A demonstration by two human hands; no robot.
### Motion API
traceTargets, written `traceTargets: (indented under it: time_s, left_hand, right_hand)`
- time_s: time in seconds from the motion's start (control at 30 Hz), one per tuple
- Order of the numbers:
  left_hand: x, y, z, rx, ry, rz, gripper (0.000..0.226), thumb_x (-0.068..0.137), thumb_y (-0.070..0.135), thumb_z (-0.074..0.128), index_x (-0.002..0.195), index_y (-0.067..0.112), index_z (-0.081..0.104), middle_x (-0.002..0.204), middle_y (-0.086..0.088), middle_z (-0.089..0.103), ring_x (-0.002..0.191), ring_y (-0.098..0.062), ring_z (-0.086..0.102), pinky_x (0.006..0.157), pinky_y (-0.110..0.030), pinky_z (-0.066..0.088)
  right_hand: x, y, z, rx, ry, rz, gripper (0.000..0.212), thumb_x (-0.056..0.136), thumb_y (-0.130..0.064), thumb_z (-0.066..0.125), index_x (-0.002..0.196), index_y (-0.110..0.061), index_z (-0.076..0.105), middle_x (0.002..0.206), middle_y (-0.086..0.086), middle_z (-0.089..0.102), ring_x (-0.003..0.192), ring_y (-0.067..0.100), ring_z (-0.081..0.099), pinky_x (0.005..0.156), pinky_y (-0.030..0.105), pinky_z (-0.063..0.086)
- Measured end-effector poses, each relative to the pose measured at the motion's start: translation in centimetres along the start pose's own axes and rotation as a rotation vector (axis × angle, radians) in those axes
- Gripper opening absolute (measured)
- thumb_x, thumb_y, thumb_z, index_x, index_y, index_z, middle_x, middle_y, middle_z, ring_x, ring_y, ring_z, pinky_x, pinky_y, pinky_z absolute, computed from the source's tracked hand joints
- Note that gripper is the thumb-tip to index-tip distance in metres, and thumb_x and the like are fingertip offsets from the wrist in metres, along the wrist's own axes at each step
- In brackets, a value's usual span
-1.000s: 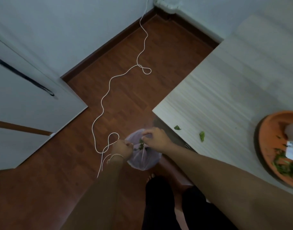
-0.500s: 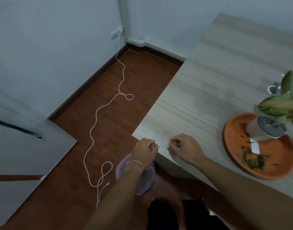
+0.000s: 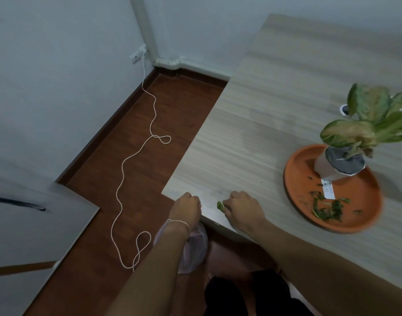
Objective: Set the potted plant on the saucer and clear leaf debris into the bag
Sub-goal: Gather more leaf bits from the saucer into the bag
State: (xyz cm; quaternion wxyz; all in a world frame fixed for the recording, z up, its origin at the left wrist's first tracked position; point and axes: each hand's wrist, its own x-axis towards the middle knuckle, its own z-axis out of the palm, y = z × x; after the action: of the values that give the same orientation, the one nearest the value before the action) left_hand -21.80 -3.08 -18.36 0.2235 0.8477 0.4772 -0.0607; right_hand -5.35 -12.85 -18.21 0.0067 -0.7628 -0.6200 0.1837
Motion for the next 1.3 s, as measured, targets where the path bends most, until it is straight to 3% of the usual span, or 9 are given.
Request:
traceTargets:
  time_s: [0.23, 0.37, 0.47, 0.6, 0.8, 0.93, 1.07, 1.2, 1.3]
  left_hand:
    - [0.3, 0.2, 0.4, -0.024, 0.018, -0.030, 0.020, 0.090, 0.017, 0.050, 0.096, 0.006, 0.066, 0.101, -0.016, 0.063, 0.092, -0.036, 0.062, 0.078, -0.043, 0.048]
    - [0.4, 0.3, 0.5, -0.052, 0.026, -0.054, 0.018, 0.091, 0.016, 0.049, 0.094, 0.006, 0.064, 0.100, -0.015, 0.062, 0.092, -0.036, 0.061, 0.077, -0.042, 0.048]
    - [0.5, 0.5, 0.5, -0.066, 0.028, -0.065, 0.017, 0.088, 0.014, 0.050, 0.090, 0.006, 0.065, 0.097, -0.015, 0.064, 0.090, -0.035, 0.062, 0.076, -0.042, 0.050]
    - [0.7, 3.3, 0.1, -0.064, 0.011, -0.050, 0.017, 0.088, 0.017, 0.051, 0.090, 0.009, 0.066, 0.097, -0.011, 0.064, 0.090, -0.031, 0.062, 0.079, -0.040, 0.051]
    - [3.2, 14.2, -0.3, -0.243, 0.037, 0.157, 0.015, 0.089, 0.019, 0.052, 0.082, 0.013, 0.065, 0.090, -0.008, 0.066, 0.086, -0.025, 0.061, 0.079, -0.036, 0.050]
    - [4.1, 22.5, 1.3, -0.271, -0.036, 0.336, 0.015, 0.088, 0.026, 0.052, 0.083, 0.017, 0.063, 0.092, -0.009, 0.066, 0.086, -0.026, 0.060, 0.078, -0.038, 0.051]
    - [4.6, 28.0, 3.9, -0.192, -0.131, 0.440, 0.013, 0.089, 0.027, 0.050, 0.081, 0.020, 0.058, 0.093, -0.008, 0.066, 0.088, -0.029, 0.060, 0.075, -0.038, 0.048]
    - [5.1, 30.7, 5.9, -0.053, -0.257, 0.497, 0.016, 0.088, 0.019, 0.052, 0.085, 0.010, 0.065, 0.101, -0.015, 0.065, 0.093, -0.033, 0.061, 0.082, -0.038, 0.048]
    - [5.4, 31.2, 6.5, 0.004, -0.316, 0.522, 0.021, 0.085, 0.019, 0.052, 0.098, 0.012, 0.068, 0.104, -0.015, 0.067, 0.095, -0.034, 0.062, 0.083, -0.038, 0.052]
  right_hand:
    - [0.6, 0.3, 0.7, -0.033, 0.050, -0.128, 0.030, 0.092, -0.029, 0.052, 0.121, -0.024, 0.056, 0.105, 0.005, 0.060, 0.093, 0.030, 0.058, 0.062, 0.036, 0.045]
    - [0.8, 1.0, 1.2, -0.121, 0.054, -0.260, 0.009, 0.078, -0.024, 0.067, 0.086, -0.025, 0.068, 0.086, 0.000, 0.059, 0.075, 0.025, 0.057, 0.048, 0.031, 0.044]
    - [0.8, 1.7, 1.7, -0.113, 0.091, -0.292, 0.004, 0.078, -0.028, 0.067, 0.079, -0.027, 0.071, 0.080, -0.003, 0.059, 0.073, 0.022, 0.057, 0.047, 0.030, 0.045]
    - [0.0, 2.3, 0.5, 0.160, 0.108, -0.085, 0.021, 0.087, -0.026, 0.051, 0.087, -0.027, 0.073, 0.086, -0.005, 0.062, 0.082, 0.019, 0.057, 0.062, 0.035, 0.051]
    - [-3.6, 9.8, -3.8, 0.649, 0.294, 0.246, 0.017, 0.081, -0.019, 0.065, 0.090, -0.026, 0.077, 0.082, -0.012, 0.071, 0.075, 0.003, 0.062, 0.069, 0.020, 0.048]
    - [-7.3, 17.5, -6.4, 0.584, 0.345, 0.345, 0.015, 0.081, -0.017, 0.067, 0.088, -0.025, 0.078, 0.078, -0.009, 0.072, 0.070, 0.005, 0.061, 0.067, 0.027, 0.048]
    - [-10.0, 23.7, -6.5, 0.441, 0.233, 0.412, 0.011, 0.078, -0.019, 0.065, 0.079, -0.022, 0.076, 0.078, -0.004, 0.070, 0.073, 0.016, 0.062, 0.067, 0.033, 0.049]
    - [-11.4, 26.6, -5.7, 0.308, 0.126, 0.325, 0.013, 0.069, -0.023, 0.056, 0.068, -0.017, 0.068, 0.076, 0.001, 0.068, 0.073, 0.021, 0.061, 0.068, 0.037, 0.051]
    - [-11.9, 26.9, -5.5, 0.295, 0.102, 0.259, 0.014, 0.072, -0.026, 0.060, 0.080, -0.021, 0.070, 0.088, 0.003, 0.068, 0.082, 0.022, 0.060, 0.072, 0.032, 0.048]
